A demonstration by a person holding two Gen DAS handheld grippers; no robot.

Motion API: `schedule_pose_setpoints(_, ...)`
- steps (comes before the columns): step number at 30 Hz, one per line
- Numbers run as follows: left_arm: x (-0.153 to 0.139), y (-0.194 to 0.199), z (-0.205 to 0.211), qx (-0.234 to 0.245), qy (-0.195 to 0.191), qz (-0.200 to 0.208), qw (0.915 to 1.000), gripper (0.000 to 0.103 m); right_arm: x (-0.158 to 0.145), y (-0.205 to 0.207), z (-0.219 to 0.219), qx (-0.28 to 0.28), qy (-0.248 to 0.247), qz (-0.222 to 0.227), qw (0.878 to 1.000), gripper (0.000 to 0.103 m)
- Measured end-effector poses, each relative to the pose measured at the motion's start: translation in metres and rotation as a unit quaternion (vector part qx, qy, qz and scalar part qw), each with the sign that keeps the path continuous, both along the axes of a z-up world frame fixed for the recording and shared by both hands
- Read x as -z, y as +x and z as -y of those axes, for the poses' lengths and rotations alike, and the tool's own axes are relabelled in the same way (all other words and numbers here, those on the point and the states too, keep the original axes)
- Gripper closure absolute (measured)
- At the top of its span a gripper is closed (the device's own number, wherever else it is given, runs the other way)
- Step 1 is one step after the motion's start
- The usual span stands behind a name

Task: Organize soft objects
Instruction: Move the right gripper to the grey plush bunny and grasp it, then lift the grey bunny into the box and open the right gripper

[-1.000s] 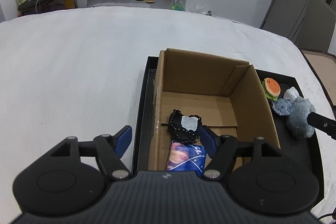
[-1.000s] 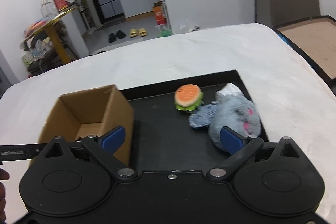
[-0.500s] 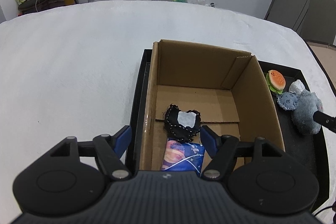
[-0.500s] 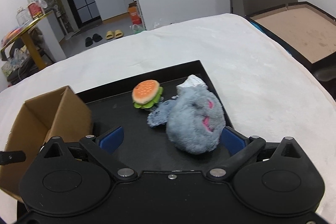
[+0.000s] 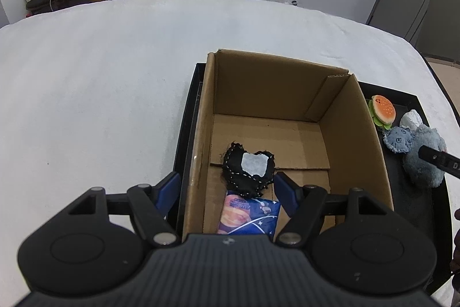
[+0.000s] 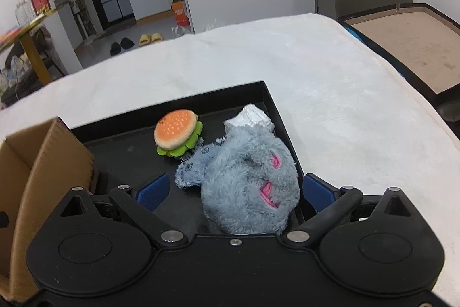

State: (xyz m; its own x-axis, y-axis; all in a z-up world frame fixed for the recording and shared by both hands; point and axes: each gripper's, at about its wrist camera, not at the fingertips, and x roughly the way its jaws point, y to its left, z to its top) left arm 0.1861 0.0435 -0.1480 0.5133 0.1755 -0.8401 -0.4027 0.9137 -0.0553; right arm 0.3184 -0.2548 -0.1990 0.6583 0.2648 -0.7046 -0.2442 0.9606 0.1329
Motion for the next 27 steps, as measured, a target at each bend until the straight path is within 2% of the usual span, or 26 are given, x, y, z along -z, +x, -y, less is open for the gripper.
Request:
schedule_pose_setpoints(5,0.000,-0.001,0.000,0.007,-0.002,0.003,1.0000,0.033,0.010,0.004,-0.005,0.004,-0.022,-0.014,1.000,0.018)
schedule_pose_setpoints(6,0.000,-0.002,0.000,0.006,-0.003,0.003,1.0000,0.033,0.010,0.003,-0.007,0.005,-0.037,-0.011,0.999,0.029)
schedule_pose_setpoints(7,0.000,-0.002,-0.002,0.004,-0.006,0.002,1.0000,0.033,0.010,0.003,-0.008,0.005,-0.044,-0.011,0.999,0.035)
schedule_pose_setpoints(10,-0.001,-0.005,-0.006,-0.001,-0.008,0.002,1.0000,0.032,0.006,0.000,-0.005,0.005,-0.034,-0.016,0.999,0.040)
schedule_pose_setpoints(16,-0.004,-0.007,-0.008,-0.002,-0.018,0.014,0.9997,0.032,-0.003,-0.012,0.000,0.008,-0.026,-0.017,0.999,0.041)
schedule_pose_setpoints(27,-0.012,-0.018,-0.015,0.009,-0.058,0.039,0.9975,0.033,-0.039,-0.034,-0.022,-0.018,-0.003,0.013,1.000,0.041)
